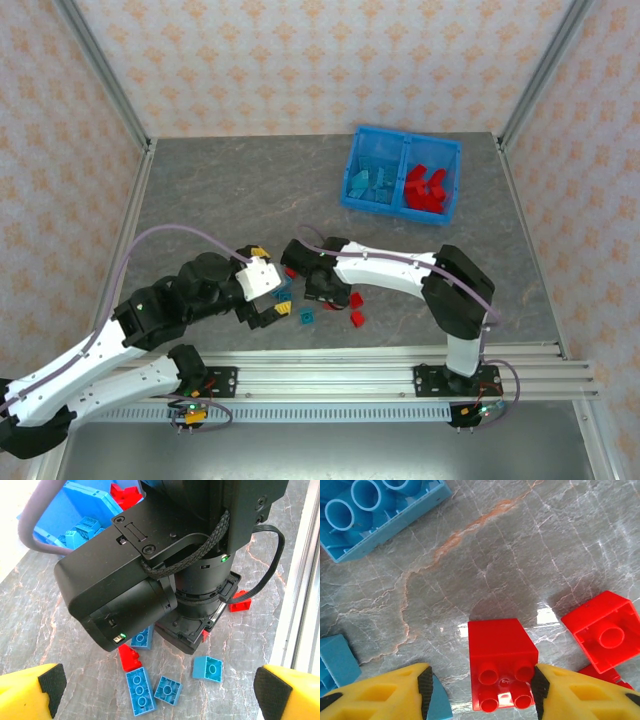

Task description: Sort the legos into containers by color

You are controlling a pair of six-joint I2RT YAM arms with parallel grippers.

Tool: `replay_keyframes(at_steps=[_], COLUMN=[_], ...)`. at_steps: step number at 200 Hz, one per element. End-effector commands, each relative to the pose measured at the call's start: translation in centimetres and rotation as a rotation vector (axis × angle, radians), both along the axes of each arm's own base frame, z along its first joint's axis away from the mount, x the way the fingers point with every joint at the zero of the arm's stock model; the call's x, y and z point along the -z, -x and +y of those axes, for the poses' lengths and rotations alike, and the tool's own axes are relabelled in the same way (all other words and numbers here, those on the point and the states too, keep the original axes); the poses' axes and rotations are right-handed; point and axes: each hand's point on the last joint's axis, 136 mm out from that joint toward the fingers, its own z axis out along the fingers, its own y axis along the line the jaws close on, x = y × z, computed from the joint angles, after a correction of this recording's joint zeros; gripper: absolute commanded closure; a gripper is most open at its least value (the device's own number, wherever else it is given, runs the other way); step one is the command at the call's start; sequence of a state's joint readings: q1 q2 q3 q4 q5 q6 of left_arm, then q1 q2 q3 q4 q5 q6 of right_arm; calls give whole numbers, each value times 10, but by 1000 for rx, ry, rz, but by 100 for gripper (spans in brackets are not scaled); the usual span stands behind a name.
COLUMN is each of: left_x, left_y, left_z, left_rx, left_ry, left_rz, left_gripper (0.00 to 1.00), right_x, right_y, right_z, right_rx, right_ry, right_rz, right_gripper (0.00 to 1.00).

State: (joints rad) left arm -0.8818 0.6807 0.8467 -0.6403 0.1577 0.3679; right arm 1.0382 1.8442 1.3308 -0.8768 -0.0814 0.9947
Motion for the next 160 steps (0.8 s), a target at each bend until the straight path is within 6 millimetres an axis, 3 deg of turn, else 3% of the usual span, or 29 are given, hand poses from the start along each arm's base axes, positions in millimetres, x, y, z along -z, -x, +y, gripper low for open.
replay_keyframes(at_steps=[1, 24, 42, 66, 90, 121, 160], left_x=[4, 5, 6, 5, 7, 5, 9], left_y=[3, 3, 3, 3, 4, 3, 6], left_z=[3, 2, 1, 1, 3, 6, 8], left_rx=[5, 3, 4, 6, 5, -8, -4], left_ry=[3, 13, 14, 13, 4, 4, 6], left_rz=[9, 10, 10, 11, 12, 1, 8], left_gripper=[0, 0, 0, 0, 0, 0, 0], right_x=[-9, -16, -4, 9, 24, 35, 12], right_y=[-2, -2, 0, -3, -3, -4, -14], right_z=[-7, -13, -18, -5, -4, -5, -6], right_rx=[-1, -8, 0, -17, -34, -34, -25], right_ry=[4, 19, 41, 10, 54, 53, 24], right_rz=[-41, -44, -16, -1, 40, 43, -13], right_gripper=[44, 43, 43, 40, 39, 54, 69])
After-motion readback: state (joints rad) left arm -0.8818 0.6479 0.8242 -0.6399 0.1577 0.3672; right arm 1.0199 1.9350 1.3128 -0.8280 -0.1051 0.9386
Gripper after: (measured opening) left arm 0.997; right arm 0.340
